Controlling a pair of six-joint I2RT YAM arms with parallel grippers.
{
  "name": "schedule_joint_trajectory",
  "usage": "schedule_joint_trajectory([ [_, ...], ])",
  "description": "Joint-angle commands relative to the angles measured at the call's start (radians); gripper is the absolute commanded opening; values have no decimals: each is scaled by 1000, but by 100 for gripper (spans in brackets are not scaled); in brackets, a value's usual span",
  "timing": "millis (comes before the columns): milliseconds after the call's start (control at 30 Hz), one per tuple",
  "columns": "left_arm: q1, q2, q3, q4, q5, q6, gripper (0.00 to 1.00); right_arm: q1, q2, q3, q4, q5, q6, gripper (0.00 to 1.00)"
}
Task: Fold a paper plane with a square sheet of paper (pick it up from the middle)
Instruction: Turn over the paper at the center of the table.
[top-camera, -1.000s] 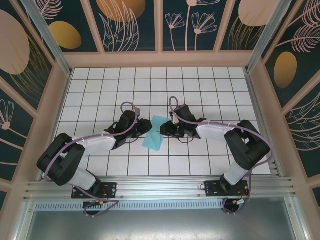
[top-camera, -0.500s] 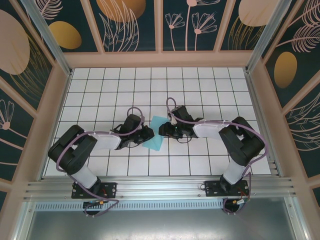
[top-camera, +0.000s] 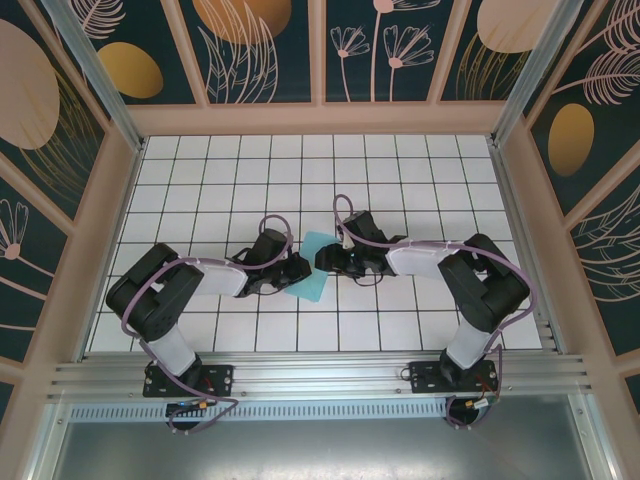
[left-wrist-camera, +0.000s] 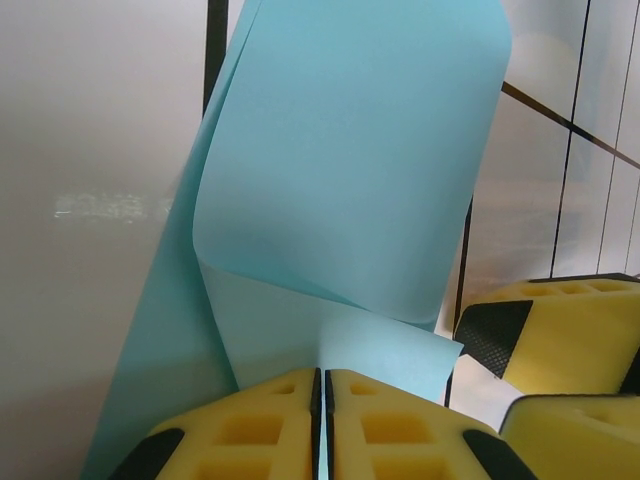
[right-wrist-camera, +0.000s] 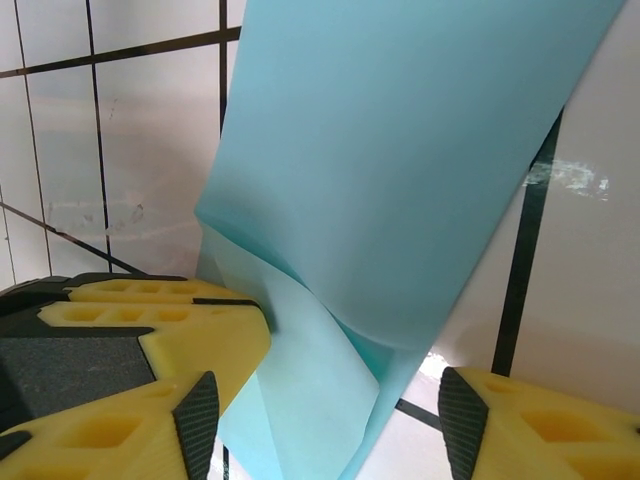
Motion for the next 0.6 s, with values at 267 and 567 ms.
schedule_joint_trajectory([
  [267, -11, -7, -7, 24, -8, -13, 17, 1, 58, 27, 34, 3, 53, 54],
  [567, -13, -17, -11, 21, -9, -10, 17, -87, 22, 75, -7, 50, -7, 59],
])
